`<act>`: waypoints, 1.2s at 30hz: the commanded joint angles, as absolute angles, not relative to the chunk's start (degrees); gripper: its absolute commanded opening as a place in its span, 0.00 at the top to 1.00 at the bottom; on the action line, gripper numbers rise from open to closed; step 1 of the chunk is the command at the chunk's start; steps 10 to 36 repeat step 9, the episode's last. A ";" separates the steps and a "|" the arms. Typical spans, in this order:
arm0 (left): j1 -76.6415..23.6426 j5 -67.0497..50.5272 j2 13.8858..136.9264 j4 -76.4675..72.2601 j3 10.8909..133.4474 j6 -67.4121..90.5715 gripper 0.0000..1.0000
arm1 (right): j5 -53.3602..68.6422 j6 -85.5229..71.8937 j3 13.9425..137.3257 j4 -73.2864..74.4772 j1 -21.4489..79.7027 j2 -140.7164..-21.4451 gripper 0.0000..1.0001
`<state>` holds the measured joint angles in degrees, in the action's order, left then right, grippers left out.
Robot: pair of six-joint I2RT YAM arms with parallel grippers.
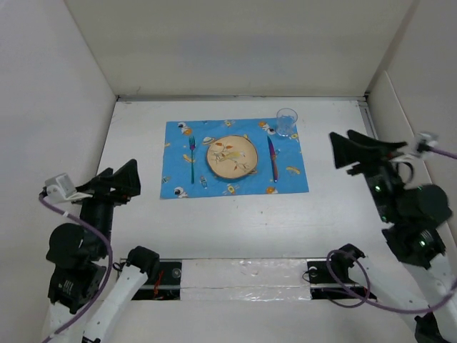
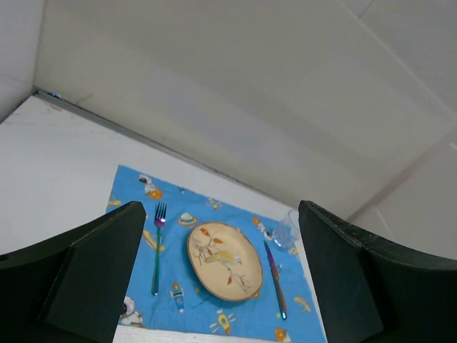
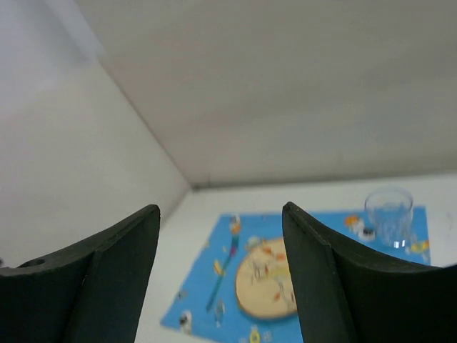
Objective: Set the dinner table for one person
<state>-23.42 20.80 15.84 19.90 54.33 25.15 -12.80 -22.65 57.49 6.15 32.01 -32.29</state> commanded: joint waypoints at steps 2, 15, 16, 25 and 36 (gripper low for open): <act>-23.47 23.38 12.40 19.77 52.39 25.31 0.13 | -23.98 -19.78 57.32 7.30 32.52 -23.66 0.27; -23.47 21.62 13.62 18.55 48.78 25.75 0.11 | -27.95 -20.30 54.14 9.57 32.52 -24.34 0.23; -23.47 21.62 13.62 18.55 48.78 25.75 0.11 | -27.95 -20.30 54.14 9.57 32.52 -24.34 0.23; -23.47 21.62 13.62 18.55 48.78 25.75 0.11 | -27.95 -20.30 54.14 9.57 32.52 -24.34 0.23; -23.47 21.62 13.62 18.55 48.78 25.75 0.11 | -27.95 -20.30 54.14 9.57 32.52 -24.34 0.23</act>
